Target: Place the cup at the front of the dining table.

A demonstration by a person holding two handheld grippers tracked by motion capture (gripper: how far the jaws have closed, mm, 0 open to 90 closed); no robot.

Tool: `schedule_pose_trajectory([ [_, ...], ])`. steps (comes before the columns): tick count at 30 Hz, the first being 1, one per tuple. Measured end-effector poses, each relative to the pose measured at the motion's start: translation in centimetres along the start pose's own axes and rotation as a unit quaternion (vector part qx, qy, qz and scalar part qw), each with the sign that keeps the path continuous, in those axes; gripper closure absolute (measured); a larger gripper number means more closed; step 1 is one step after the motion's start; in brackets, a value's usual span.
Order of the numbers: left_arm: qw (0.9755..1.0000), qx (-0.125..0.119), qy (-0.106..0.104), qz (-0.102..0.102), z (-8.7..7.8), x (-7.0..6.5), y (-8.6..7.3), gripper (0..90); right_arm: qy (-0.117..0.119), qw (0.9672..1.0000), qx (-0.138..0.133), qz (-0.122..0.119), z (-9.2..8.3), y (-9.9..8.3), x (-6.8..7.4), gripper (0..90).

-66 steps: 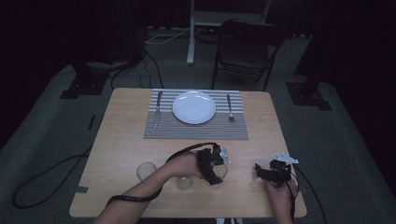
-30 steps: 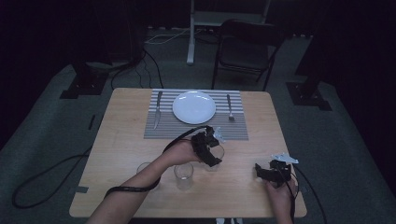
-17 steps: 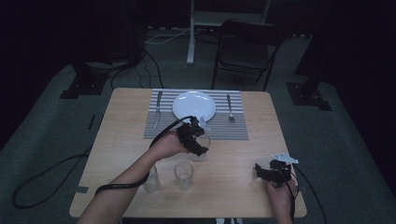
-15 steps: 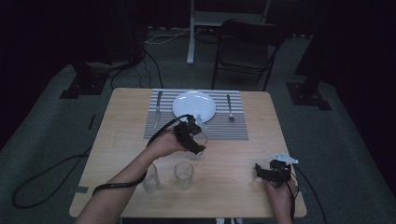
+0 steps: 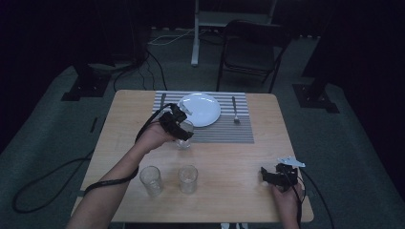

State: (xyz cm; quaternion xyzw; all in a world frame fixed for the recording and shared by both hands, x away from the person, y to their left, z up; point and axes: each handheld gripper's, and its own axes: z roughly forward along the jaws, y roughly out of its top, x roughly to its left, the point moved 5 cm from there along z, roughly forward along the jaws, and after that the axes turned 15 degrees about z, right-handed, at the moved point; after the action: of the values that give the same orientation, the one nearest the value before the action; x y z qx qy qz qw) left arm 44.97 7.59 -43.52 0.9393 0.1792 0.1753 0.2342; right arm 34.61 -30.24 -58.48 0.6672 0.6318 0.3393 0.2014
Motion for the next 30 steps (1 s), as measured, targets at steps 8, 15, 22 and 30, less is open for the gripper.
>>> schedule_pose_trajectory([
  [8, 0.999, 0.006, 0.026, -0.036, 0.5, 2.9, -0.9, 28.9, 0.0, 1.0, 0.0, 0.0, 0.0, 0.0, 0.0, 13.8],
  [15, 0.9954, -0.001, 0.051, -0.082, 1.2, 5.2, -1.7, 28.9, -0.001, 1.0, 0.0, 0.001, -0.1, -0.1, 0.0, 14.3],
  [22, 0.9927, 0.007, 0.063, -0.103, 2.1, 7.0, -2.2, 29.0, -0.001, 1.0, 0.0, 0.001, -0.1, -0.1, 0.0, 14.3],
  [30, 0.9898, 0.012, 0.062, -0.127, 3.4, 8.2, -2.9, 29.0, -0.001, 1.0, 0.0, 0.001, -0.1, -0.1, 0.0, 14.3],
])
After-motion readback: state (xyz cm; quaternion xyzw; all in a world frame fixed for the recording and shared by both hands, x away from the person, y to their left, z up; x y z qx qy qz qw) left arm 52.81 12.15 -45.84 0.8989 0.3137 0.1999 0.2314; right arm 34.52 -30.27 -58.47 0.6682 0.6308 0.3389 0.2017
